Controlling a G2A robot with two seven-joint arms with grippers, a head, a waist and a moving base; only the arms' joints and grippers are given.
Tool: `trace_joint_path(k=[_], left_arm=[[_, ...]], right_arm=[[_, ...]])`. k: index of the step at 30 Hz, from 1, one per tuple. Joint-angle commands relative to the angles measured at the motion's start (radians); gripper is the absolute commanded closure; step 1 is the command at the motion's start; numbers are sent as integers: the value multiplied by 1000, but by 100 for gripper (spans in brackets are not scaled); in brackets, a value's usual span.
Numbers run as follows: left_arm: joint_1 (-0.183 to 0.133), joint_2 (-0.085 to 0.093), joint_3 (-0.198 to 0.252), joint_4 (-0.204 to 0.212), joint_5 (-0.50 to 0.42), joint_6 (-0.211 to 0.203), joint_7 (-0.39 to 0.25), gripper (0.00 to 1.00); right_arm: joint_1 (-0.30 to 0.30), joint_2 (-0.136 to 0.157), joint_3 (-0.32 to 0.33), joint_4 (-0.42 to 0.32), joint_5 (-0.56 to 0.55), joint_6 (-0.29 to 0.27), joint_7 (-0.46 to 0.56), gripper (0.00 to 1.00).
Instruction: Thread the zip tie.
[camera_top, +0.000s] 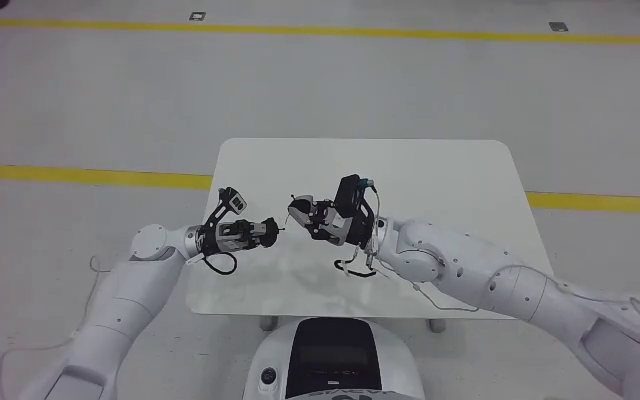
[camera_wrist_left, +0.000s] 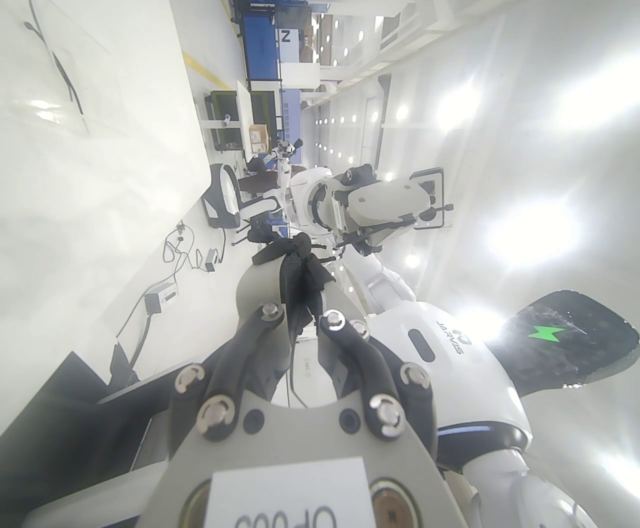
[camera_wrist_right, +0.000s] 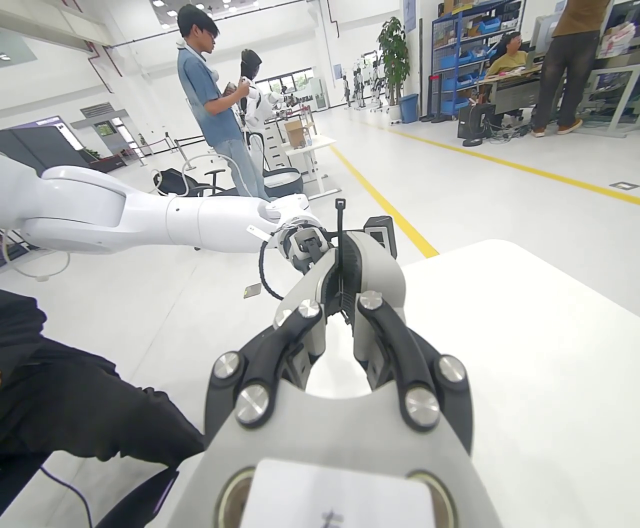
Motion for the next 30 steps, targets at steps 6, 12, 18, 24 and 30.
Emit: trace_joint_path(k=[6, 12, 18, 24, 30], left_arm=[[10, 16, 6, -21, -41, 113, 0, 100], [21, 64, 33, -61, -78, 136, 0, 100], [20, 122, 108, -119, -162, 126, 0, 100], [-17, 170, 210, -126, -236, 99, 0, 100], [-29, 177, 230, -120, -252, 92, 0, 100]], right_arm=[[0, 0, 0, 0, 0, 0, 0, 100], [0, 0, 0, 0, 0, 0, 0, 100], [0, 0, 0, 0, 0, 0, 0, 100], [0, 0, 0, 0, 0, 0, 0, 100], [0, 0, 0, 0, 0, 0, 0, 100]])
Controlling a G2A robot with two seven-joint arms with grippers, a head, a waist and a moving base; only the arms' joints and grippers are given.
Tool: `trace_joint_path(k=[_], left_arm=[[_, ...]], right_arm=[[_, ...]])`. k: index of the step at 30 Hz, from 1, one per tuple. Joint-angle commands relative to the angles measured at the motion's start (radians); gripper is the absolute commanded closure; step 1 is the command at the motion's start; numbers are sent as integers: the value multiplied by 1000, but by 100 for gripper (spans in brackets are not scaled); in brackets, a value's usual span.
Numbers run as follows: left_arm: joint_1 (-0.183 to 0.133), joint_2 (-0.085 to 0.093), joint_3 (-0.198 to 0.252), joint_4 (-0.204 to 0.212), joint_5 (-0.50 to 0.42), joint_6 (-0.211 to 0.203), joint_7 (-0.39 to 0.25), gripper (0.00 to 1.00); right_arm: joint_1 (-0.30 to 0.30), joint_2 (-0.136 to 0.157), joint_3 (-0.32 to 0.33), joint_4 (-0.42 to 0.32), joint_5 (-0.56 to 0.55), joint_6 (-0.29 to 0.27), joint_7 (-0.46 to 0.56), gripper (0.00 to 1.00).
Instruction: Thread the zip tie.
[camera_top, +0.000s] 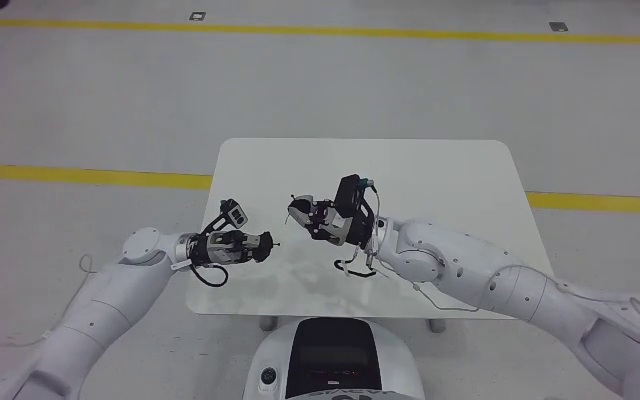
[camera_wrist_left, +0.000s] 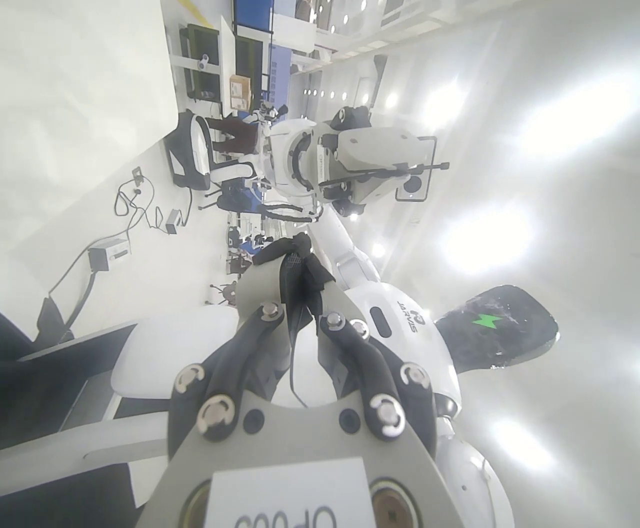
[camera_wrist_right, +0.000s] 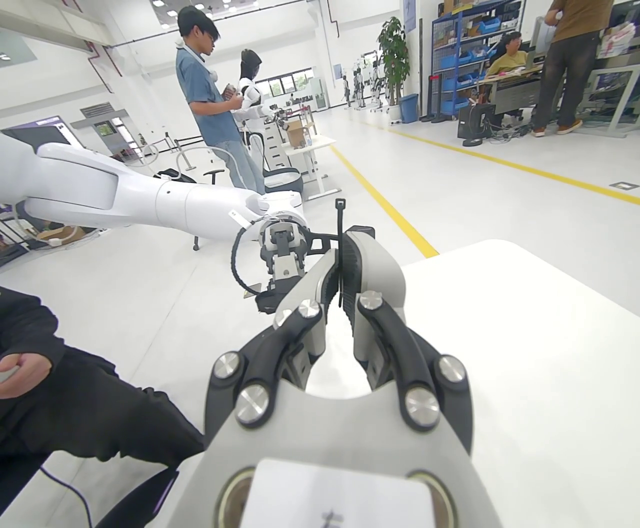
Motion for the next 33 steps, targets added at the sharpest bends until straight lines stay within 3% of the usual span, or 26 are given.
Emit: trace_joint_path(k=[1, 17, 21, 33], left_arm=[[0, 0, -1, 0, 1, 0, 0, 100], [0, 0, -1, 0, 1, 0, 0, 100], [0, 0, -1, 0, 1, 0, 0, 100], [0, 0, -1, 0, 1, 0, 0, 100]], right_arm=[[0, 0, 0, 0, 0, 0, 0, 100], [0, 0, 0, 0, 0, 0, 0, 100], [-26, -2, 25, -16, -24, 0, 20, 100], [-21, 23, 0, -70, -25, 0, 43, 100]])
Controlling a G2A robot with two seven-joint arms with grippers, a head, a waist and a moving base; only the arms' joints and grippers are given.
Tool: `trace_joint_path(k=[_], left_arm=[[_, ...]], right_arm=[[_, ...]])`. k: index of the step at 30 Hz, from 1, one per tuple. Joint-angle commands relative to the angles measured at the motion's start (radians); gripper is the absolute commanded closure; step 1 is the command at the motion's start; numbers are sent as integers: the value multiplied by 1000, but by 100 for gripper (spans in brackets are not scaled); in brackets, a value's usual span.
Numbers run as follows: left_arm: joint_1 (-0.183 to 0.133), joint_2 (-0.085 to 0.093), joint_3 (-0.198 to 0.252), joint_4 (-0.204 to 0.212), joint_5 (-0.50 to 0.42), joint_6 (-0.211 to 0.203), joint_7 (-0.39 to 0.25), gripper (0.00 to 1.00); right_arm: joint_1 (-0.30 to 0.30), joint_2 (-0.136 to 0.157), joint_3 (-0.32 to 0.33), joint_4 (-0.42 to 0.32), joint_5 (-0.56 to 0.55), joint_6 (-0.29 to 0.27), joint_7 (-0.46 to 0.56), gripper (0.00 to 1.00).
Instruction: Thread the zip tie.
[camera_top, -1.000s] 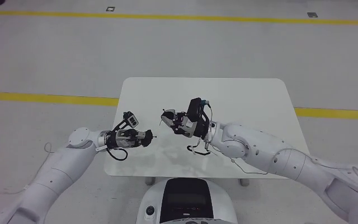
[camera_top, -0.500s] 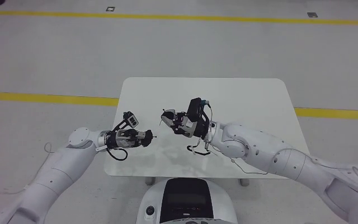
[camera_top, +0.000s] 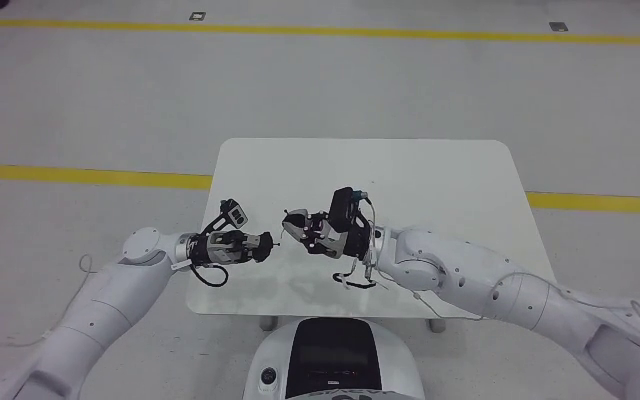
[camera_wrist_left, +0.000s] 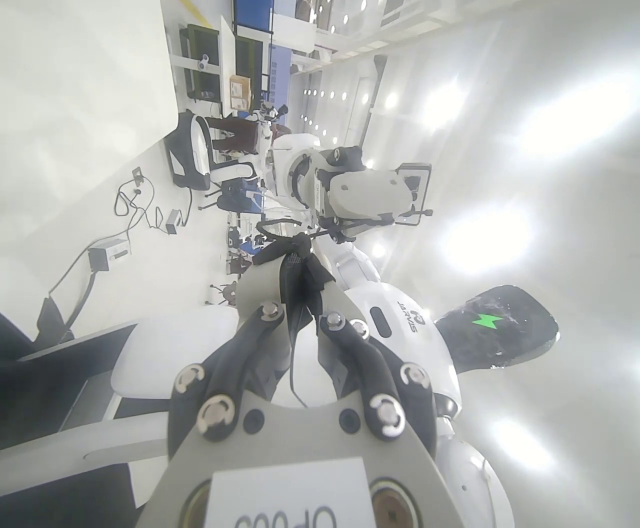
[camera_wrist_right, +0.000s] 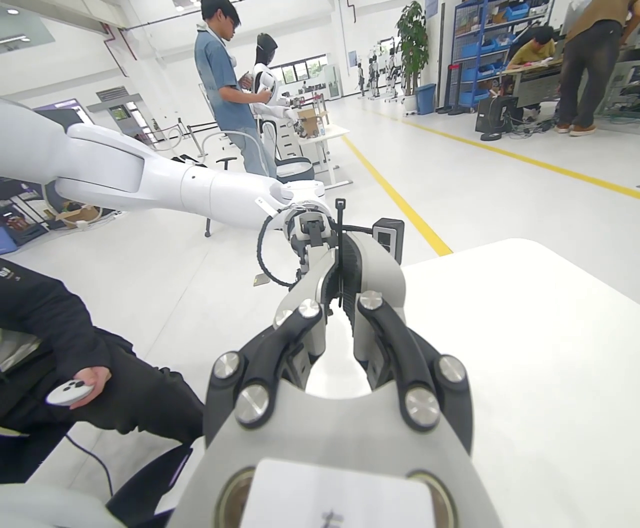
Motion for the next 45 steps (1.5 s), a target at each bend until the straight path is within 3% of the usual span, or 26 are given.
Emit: trace_joint_path(k=[1, 11, 29, 45], left_arm=[[0, 0, 0, 0, 0, 0, 0, 100], [0, 0, 0, 0, 0, 0, 0, 100], [0, 0, 0, 0, 0, 0, 0, 100], [0, 0, 0, 0, 0, 0, 0, 100]], right_arm=[[1, 3, -2, -3, 9, 0, 1, 100], [1, 6, -2, -6, 13, 0, 2, 100], [-114, -27, 132, -15, -65, 0, 98, 100], [-173, -36, 195, -39, -105, 0, 134, 100]])
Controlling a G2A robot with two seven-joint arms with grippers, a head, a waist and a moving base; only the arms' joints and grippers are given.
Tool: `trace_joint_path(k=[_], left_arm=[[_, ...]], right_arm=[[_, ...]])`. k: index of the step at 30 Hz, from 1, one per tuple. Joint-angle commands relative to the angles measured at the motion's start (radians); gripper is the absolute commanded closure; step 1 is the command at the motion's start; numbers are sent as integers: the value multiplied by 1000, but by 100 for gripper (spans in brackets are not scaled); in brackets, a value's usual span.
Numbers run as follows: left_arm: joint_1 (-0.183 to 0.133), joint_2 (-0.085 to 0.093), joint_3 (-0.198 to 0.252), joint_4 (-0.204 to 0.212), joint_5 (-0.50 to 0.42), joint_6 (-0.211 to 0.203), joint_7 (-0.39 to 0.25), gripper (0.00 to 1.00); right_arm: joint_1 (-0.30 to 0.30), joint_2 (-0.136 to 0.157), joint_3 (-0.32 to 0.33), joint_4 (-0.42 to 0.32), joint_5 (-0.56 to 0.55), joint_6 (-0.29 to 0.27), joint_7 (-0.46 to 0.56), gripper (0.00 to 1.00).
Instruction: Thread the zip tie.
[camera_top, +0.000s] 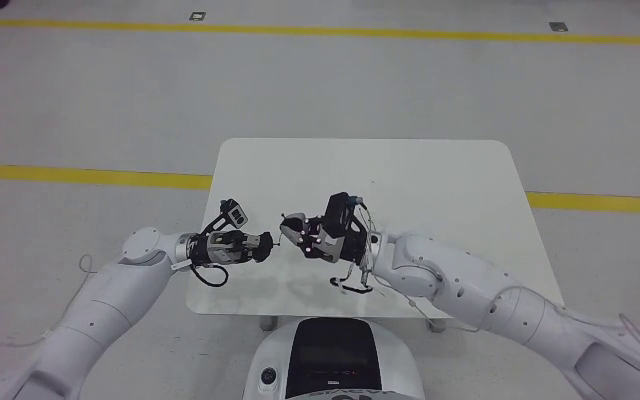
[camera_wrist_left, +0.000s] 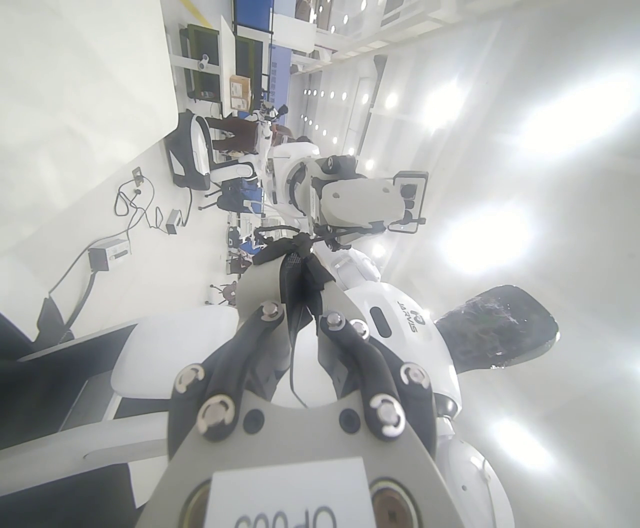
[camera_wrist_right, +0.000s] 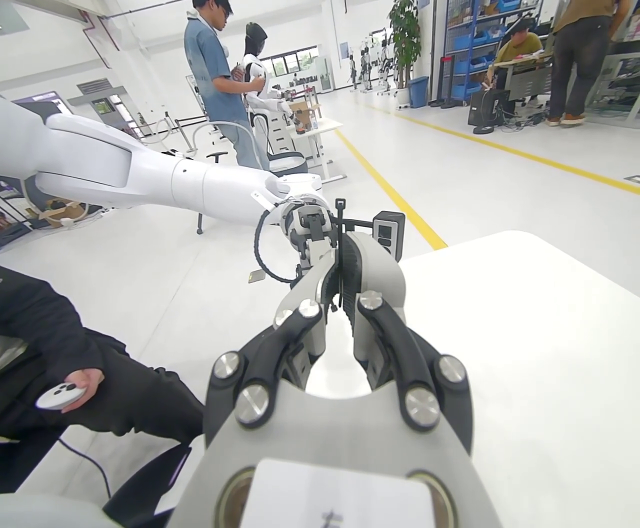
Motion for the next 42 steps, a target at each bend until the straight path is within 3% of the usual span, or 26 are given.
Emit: trace_joint_path(k=[1, 42], left_arm=[[0, 0, 0, 0, 0, 0, 0, 100], [0, 0, 0, 0, 0, 0, 0, 100]], right_arm=[[-4, 0, 4, -3, -2, 0, 4, 100], [-23, -3, 21, -5, -11, 0, 11, 100]])
